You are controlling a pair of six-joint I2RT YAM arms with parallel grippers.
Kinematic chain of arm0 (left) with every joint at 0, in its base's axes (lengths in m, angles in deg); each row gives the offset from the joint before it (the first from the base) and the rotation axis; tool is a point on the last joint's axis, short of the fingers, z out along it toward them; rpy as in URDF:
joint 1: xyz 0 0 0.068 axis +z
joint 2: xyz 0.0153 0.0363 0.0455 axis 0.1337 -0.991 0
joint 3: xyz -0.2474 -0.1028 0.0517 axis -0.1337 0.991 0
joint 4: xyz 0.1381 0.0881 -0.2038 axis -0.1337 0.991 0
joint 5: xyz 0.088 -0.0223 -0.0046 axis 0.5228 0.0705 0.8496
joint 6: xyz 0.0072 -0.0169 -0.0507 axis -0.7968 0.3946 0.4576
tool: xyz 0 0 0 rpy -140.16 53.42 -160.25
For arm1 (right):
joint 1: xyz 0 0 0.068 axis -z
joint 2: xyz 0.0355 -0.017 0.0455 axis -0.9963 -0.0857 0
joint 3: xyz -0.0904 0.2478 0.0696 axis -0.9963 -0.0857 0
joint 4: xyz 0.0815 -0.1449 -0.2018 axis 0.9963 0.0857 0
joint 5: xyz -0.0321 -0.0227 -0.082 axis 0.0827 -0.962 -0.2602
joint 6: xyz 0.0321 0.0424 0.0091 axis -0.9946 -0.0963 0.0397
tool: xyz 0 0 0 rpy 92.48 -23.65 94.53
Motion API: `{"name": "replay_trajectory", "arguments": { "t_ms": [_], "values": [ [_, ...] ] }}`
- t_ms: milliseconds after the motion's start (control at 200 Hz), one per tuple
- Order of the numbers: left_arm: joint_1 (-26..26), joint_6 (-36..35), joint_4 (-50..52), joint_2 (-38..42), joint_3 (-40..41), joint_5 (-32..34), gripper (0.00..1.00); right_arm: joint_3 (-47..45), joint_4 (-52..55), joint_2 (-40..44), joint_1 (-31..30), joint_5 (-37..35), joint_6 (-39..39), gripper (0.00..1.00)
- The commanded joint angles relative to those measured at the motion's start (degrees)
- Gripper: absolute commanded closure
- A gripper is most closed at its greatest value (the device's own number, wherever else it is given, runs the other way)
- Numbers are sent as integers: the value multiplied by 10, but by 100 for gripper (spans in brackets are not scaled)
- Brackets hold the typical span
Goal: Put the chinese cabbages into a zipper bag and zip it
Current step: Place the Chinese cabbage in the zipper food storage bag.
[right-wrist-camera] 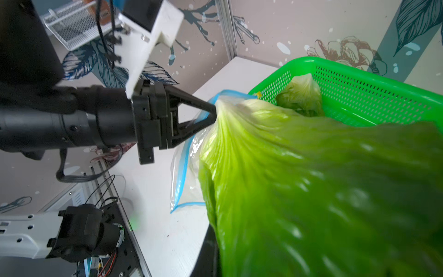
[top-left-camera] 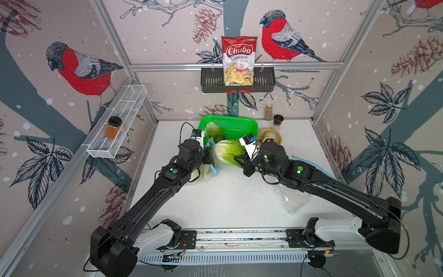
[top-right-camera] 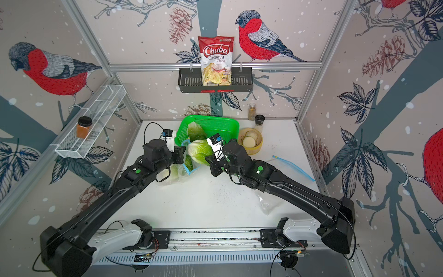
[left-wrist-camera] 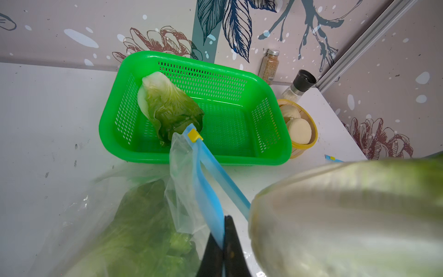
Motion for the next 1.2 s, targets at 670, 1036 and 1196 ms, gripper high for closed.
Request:
{"name": "replay_trajectory", "arguments": {
  "t_ms": [670, 1036, 1196],
  "values": [
    [0, 28, -29, 72, -7, -71, 100, 119, 102, -96, -83, -154, 64, 100],
    [0, 46, -65, 71, 9, -108, 100, 132, 82, -90, -102, -69, 120, 99],
    [0, 46, -69, 74, 5, -126, 100, 121, 118, -112, -101, -69, 147, 100]
  ]
}}
